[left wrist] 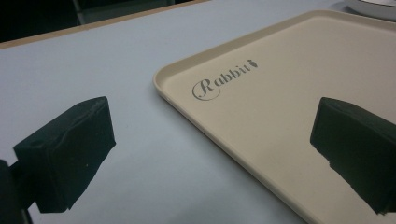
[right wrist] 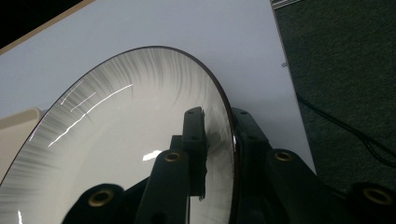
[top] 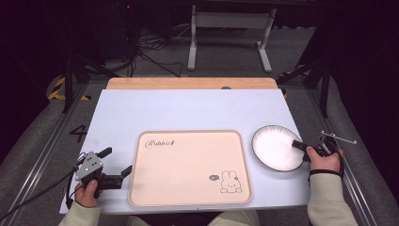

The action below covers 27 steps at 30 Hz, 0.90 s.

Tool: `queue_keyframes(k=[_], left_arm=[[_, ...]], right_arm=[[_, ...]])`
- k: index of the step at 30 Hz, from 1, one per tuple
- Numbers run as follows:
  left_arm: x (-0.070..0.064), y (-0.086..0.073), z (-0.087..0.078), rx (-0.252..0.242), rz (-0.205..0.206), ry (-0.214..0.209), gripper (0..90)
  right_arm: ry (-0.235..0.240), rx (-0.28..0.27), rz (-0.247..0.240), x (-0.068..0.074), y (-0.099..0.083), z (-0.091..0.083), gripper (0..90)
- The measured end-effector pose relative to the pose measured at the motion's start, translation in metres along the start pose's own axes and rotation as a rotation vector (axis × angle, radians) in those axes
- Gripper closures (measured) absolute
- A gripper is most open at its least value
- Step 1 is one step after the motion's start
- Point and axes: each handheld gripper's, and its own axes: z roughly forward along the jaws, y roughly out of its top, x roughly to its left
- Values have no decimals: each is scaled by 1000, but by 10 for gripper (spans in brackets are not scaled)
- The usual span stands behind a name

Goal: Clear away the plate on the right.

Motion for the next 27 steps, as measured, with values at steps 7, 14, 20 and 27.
queue_keyframes(k=[7, 14, 20, 27], left_arm=[[0, 0, 0, -1, 0, 1, 4], [0, 0, 0, -1, 0, 2, 4], [0, 0, 0, 0, 1, 1, 4], [0, 0, 0, 0, 2, 1, 4]], right_arm=[[11, -34, -1, 6, 4, -9, 827], [14, -76, -34, 14, 8, -18, 851], [25, -98, -51, 22, 11, -23, 847], [21, -102, -76, 32, 14, -31, 841]])
